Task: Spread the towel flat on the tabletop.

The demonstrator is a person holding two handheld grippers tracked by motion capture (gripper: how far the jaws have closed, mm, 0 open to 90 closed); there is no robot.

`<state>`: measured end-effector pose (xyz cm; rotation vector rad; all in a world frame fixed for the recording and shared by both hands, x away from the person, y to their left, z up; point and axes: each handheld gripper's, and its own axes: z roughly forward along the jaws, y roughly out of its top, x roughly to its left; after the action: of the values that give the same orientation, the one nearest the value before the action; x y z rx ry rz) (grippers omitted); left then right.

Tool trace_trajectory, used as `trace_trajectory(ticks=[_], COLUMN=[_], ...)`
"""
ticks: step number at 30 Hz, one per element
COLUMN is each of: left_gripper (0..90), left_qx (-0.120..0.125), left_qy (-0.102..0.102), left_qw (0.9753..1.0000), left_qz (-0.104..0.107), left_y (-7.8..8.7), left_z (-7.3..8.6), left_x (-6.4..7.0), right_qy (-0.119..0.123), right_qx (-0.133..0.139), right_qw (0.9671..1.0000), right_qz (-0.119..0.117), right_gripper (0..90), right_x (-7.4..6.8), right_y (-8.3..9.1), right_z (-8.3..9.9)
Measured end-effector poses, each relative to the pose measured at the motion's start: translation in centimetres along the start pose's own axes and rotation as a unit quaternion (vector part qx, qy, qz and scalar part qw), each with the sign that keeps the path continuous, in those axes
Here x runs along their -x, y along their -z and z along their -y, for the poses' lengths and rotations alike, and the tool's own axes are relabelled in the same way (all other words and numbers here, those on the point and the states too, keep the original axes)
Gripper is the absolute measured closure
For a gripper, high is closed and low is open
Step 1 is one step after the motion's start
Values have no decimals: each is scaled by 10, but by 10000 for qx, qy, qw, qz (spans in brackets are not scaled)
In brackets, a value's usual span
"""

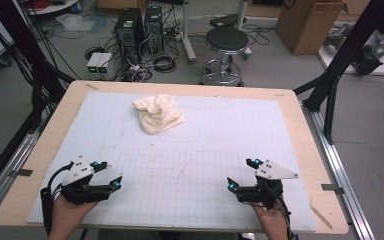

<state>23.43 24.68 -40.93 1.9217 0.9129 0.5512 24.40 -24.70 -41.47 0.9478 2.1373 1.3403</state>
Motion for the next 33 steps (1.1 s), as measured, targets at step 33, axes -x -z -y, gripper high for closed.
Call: trace_trajectory(ticks=[33], left_gripper=[288], left_qx=[69], left_qy=[15], left_qw=[9997], left_qz=[220], left_y=[-4], left_z=[-8], left_x=[3], right_qy=[18], right_qx=[13], right_qw=[10000], right_qz=[44], right_gripper=[107], right_x=[2], right_y=[2], right_z=[1])
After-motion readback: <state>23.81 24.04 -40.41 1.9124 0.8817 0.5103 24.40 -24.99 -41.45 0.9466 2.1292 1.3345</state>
